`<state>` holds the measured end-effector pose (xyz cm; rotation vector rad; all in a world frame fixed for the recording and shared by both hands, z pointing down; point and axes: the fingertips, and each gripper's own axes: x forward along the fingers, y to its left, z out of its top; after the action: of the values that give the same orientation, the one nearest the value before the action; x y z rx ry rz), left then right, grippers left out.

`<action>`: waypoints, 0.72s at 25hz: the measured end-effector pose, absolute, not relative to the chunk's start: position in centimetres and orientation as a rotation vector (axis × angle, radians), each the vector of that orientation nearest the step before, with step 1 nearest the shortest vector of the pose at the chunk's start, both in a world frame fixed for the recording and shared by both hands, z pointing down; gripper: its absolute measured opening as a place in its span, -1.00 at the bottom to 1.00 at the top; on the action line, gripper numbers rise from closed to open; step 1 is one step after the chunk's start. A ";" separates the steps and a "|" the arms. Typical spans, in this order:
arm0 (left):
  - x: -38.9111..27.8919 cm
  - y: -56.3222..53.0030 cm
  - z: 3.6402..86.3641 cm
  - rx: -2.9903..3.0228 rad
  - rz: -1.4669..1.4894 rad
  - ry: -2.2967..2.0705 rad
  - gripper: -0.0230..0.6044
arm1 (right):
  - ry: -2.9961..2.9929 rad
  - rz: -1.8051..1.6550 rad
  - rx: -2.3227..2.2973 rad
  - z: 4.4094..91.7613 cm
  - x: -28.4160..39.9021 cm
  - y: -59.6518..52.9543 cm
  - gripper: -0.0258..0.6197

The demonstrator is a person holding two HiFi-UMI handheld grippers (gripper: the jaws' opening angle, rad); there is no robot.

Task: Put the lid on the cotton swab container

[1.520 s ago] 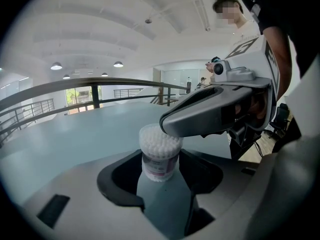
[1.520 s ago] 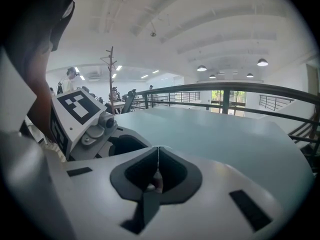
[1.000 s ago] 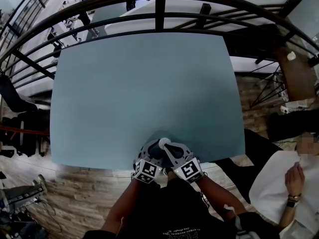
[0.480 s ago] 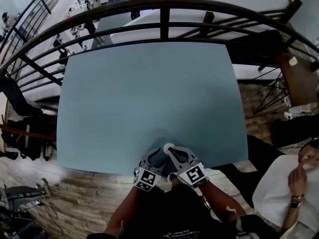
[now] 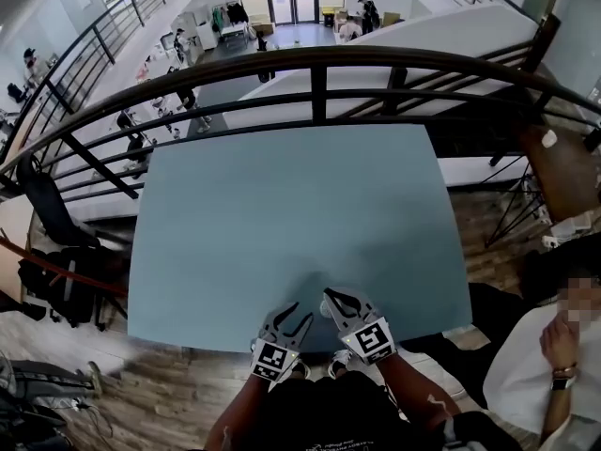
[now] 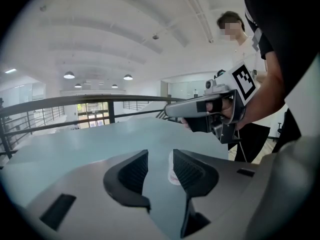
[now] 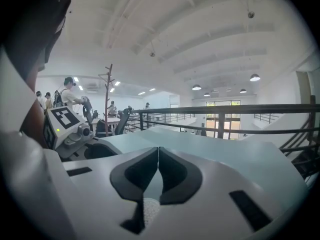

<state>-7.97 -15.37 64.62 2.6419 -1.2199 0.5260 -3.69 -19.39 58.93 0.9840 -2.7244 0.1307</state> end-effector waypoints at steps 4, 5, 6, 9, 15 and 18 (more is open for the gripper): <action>-8.3 -15.9 61.7 2.681 0.455 -1.267 -0.46 | -2.750 0.181 1.035 56.9 -3.6 -19.6 -0.86; -8.3 -16.2 60.9 2.695 0.435 -1.278 -0.48 | -2.751 0.168 1.040 56.4 -3.5 -19.7 -0.86; -8.3 -16.5 60.1 2.706 0.410 -1.290 -0.52 | -2.746 0.131 1.046 56.1 -3.2 -19.9 -0.86; -8.5 -17.5 58.0 2.714 0.296 -1.325 -0.66 | -2.734 0.064 1.086 55.3 -2.2 -20.6 -0.86; -8.9 -18.6 55.4 2.704 0.201 -1.341 -0.89 | -2.742 0.037 1.128 53.3 -2.0 -20.5 -0.86; -8.9 -19.6 54.3 2.699 0.175 -1.317 -0.89 | -2.756 0.033 1.156 52.4 -1.8 -20.9 -0.86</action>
<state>-8.89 -19.56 54.27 2.6993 -1.3171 0.1754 -1.80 -20.85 52.36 1.1556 -2.7560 0.0333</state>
